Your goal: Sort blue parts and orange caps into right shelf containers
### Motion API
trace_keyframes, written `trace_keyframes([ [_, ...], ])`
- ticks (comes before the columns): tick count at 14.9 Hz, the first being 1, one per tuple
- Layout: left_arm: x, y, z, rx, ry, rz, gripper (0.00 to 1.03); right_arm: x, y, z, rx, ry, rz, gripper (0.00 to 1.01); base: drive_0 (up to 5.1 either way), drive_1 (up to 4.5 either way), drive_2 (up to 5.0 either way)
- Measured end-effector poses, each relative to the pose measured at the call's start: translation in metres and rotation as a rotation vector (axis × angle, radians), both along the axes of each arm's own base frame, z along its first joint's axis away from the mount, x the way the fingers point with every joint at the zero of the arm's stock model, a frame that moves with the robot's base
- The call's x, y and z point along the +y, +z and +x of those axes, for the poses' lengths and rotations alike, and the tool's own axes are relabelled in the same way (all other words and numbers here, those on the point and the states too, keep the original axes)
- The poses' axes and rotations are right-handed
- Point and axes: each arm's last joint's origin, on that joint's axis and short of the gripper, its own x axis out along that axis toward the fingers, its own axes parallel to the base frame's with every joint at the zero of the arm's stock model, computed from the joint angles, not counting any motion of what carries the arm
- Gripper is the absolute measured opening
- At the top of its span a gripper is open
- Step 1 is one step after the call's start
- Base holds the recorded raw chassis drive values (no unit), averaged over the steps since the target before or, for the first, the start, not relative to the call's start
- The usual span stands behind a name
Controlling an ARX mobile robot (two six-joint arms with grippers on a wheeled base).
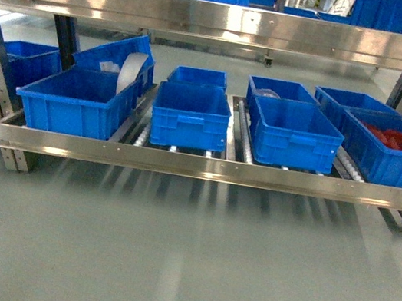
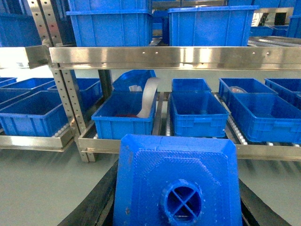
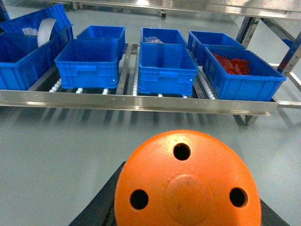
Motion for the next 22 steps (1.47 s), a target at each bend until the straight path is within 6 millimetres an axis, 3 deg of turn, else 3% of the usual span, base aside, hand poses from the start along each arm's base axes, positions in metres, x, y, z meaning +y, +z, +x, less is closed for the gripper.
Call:
trace_keyframes([
  [12, 0.0000, 0.0001, 0.0001, -0.001, 0.000, 0.000, 0.44, 0.0014, -0.0002, -0.0002, 0.002, 0.008, 0.000, 0.45, 2.8, 2.06, -4.8],
  [22, -0.0006, 0.0005, 0.0003, -0.003, -0.005, 0.001, 0.44, 0.0013, 0.0001, -0.0001, -0.001, 0.005, 0.000, 0.45, 0.2, 4.10, -3.8],
])
